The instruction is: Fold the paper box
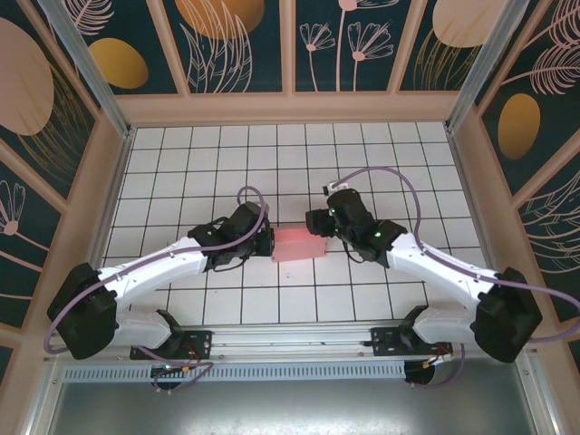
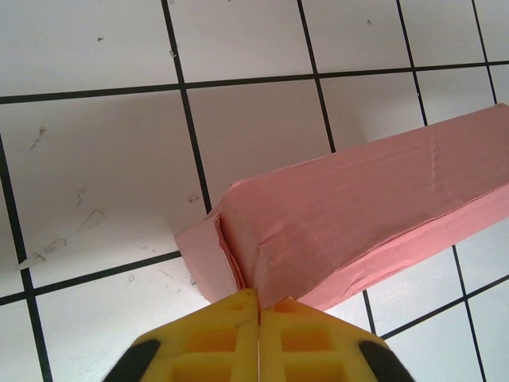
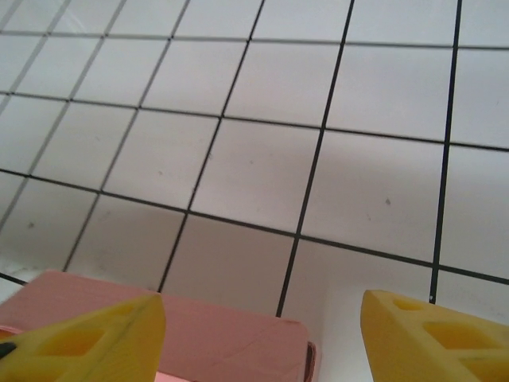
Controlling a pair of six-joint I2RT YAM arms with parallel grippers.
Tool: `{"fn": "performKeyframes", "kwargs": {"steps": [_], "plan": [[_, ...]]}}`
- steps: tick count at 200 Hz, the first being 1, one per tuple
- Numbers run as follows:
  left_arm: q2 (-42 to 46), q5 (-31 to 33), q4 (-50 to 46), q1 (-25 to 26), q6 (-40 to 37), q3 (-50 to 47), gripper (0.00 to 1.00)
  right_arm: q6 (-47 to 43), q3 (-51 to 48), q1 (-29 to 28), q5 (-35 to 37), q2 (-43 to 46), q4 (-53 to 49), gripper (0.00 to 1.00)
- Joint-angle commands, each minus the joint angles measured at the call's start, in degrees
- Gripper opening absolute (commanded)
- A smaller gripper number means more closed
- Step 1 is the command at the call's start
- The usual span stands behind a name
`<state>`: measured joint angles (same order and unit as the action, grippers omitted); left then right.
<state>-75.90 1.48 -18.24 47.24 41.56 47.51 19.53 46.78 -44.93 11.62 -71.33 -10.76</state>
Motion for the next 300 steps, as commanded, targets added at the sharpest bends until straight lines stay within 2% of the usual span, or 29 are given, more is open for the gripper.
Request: {"fn": "performKeyframes", "kwargs": {"steps": [1, 18, 47, 118, 137, 153, 171, 190, 212, 237, 261, 300], "plan": [[-1.1, -1.7, -2.8, 0.1, -0.2, -2.5, 0.12, 1.0, -0.2, 0.2, 1.7, -1.0, -0.9, 0.65], [-0.1, -1.9, -1.9, 0.1, 0.2, -3.1, 0.19, 1.4, -1.6, 0.1, 1.6, -1.2, -0.3, 0.65], [1.8, -3.4, 0.1, 0.1, -0.4, -3.6, 0.39, 2.3, -3.7, 0.2, 1.7, -1.1, 0.5, 0.64], [3.5, -11.3, 3.0, -0.3, -2.5, -0.1, 0.61, 3.1, -4.9, 0.2, 1.6, -2.9, 2.3, 0.64], [4.9, -13.3, 3.9, -1.2, -2.9, 0.2, 0.63, 3.1, -5.0, 0.3, 1.5, -2.9, 2.5, 0.64], [6.6, -14.2, 7.7, -2.4, -2.7, -1.9, 0.67, 3.1, -5.2, 0.3, 1.4, -2.8, 2.6, 0.64], [7.3, -14.5, 13.4, -4.6, 0.9, -5.2, 0.71, 2.9, -5.3, 0.3, 1.1, -2.7, 2.8, 0.64], [6.0, -13.2, 17.1, -5.5, 4.0, -6.0, 0.70, 2.9, -5.4, 0.4, 0.8, -2.5, 2.6, 0.64], [2.6, -12.0, 17.2, -5.5, 6.1, -5.3, 0.64, 2.7, -5.3, 0.4, 0.7, -2.1, 2.5, 0.64], [-0.1, -11.1, 15.2, -5.5, 5.9, -5.9, 0.52, 2.7, -5.3, 0.4, 0.9, -1.7, 2.2, 0.63], [0.7, -11.0, 16.2, -5.4, 6.7, -10.4, 0.40, 2.9, -5.0, 0.6, 0.8, -1.2, 1.8, 0.63], [0.8, -11.0, 17.7, -5.5, 8.0, -16.0, 0.37, 3.1, -3.8, 2.1, -3.7, -0.1, 2.7, 0.63]]}}
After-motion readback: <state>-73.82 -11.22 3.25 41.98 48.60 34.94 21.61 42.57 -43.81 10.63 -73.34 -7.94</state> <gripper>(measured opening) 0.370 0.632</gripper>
